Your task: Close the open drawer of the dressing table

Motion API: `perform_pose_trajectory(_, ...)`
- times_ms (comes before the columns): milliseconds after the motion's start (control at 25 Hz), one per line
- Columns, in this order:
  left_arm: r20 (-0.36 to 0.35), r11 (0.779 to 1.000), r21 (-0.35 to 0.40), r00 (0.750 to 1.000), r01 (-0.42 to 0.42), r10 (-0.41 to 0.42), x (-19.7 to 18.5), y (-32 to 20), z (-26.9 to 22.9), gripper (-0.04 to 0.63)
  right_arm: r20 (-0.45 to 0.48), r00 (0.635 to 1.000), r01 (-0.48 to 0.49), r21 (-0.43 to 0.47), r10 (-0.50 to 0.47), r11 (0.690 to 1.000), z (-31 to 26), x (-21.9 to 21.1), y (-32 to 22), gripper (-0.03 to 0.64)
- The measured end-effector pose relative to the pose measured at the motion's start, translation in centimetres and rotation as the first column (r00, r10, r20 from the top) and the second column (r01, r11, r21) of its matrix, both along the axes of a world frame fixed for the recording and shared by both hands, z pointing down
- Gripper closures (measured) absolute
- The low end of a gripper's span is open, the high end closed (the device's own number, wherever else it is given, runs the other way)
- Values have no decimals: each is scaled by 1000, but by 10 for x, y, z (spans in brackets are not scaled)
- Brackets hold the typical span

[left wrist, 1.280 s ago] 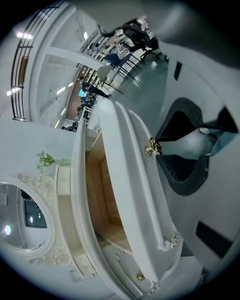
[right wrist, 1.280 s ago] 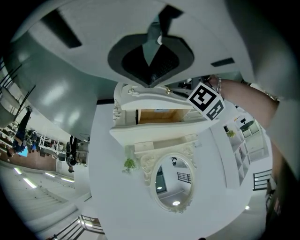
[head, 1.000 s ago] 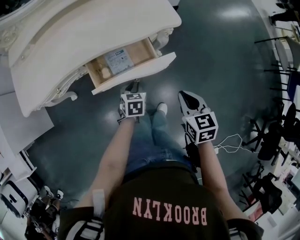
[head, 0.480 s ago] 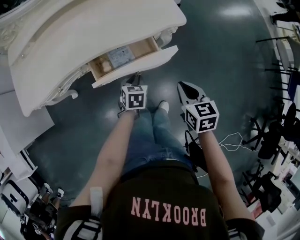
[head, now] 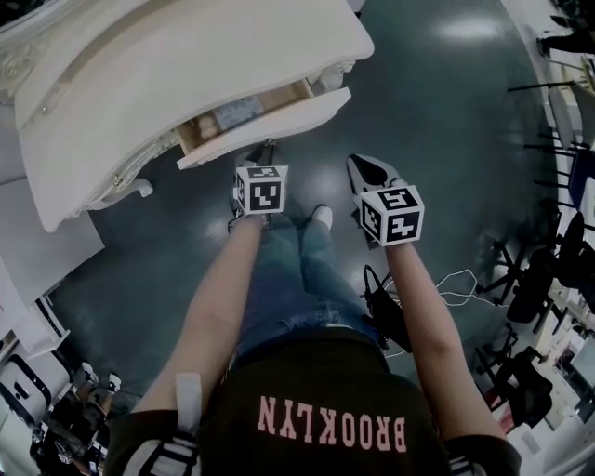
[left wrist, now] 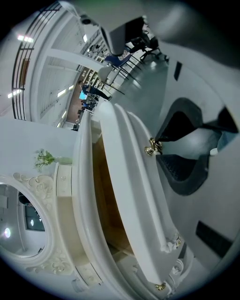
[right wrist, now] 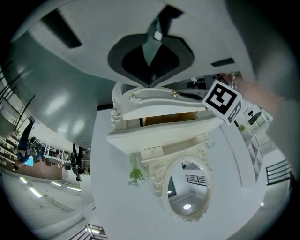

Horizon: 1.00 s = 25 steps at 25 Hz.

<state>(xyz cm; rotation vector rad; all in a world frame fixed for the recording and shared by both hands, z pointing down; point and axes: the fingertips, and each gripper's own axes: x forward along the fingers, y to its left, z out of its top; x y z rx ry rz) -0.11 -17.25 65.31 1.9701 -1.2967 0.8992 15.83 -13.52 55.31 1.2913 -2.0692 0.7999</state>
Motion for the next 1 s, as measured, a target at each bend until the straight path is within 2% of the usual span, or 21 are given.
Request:
perform_pose_trajectory(200,-7,1000,8,1000,12,-12,-4,-12,-2,514,11,998,-53,-27,54,998,14,6,-17,626)
perform_pose_trajectory(560,6,1000,26,1000,3,-3,-8,-30,-2,512,-20,998,-59,-24,58,998,30,4,-34,626)
perform_pose_trajectory(800,7,999,41,1000,8,-8,-11,-43,-2,513,-18,992,-129,-61,128,990,49,10,-42,626)
perform_pose_trajectory(1000,10,999,47,1000,9,-10,-18,-54,-1,512,-13,994,-112,-56,112,992,50,-3,-54,626)
